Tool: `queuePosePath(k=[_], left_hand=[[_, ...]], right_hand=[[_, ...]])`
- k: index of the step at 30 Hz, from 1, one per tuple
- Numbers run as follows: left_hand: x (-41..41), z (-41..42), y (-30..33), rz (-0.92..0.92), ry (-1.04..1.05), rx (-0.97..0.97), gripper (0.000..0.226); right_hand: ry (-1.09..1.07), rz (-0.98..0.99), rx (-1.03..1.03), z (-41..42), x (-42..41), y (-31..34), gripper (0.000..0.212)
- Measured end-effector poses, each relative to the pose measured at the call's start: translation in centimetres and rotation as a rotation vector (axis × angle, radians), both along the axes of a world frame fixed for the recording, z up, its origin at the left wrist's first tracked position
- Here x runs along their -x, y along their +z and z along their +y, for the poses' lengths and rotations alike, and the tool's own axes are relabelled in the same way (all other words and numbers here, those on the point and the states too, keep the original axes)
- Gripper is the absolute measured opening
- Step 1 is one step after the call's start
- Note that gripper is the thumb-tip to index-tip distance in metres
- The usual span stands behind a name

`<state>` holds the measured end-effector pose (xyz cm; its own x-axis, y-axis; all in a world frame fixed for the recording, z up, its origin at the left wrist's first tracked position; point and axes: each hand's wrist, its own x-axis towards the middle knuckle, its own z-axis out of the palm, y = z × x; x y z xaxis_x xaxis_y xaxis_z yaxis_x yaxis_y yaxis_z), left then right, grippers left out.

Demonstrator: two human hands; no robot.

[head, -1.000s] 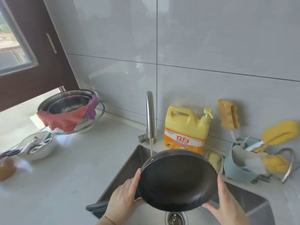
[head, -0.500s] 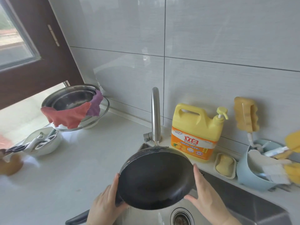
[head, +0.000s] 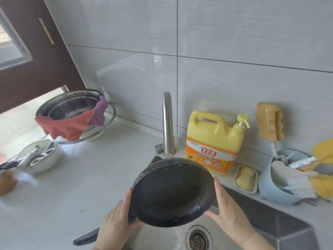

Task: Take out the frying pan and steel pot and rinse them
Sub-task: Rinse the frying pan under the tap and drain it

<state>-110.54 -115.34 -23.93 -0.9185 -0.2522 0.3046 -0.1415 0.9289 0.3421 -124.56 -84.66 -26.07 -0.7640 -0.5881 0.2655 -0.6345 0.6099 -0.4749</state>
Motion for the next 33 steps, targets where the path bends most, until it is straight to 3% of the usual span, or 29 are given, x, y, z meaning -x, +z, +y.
queuePosePath(k=[10,13,16,18,27,33], left_hand=[[3.7,3.4,1.1,0.022,-0.169,0.011,0.090],[4.2,3.6,1.6,0.041,-0.219,0.018,0.108],[4.3,3.6,1.4,0.010,-0.244,0.030,0.140],[4.3,3.4,1.3,-0.009,-0.242,0.045,0.147],[4.5,3.2,1.5,-0.107,-0.240,0.042,0.144],[5.0,4.7,3.3,-0.412,-0.184,-0.083,0.119]], right_hand=[[-0.241,-0.101,-0.008,5.3,-0.1,-0.2,0.157],[-0.280,-0.161,-0.031,5.4,-0.2,0.4,0.161],[-0.230,-0.116,0.002,5.5,-0.2,0.6,0.161],[-0.185,-0.116,0.009,5.5,-0.1,0.5,0.157],[-0.187,-0.226,0.017,4.9,0.2,1.3,0.146],[-0.183,-0.438,-0.081,5.0,0.9,1.4,0.141]])
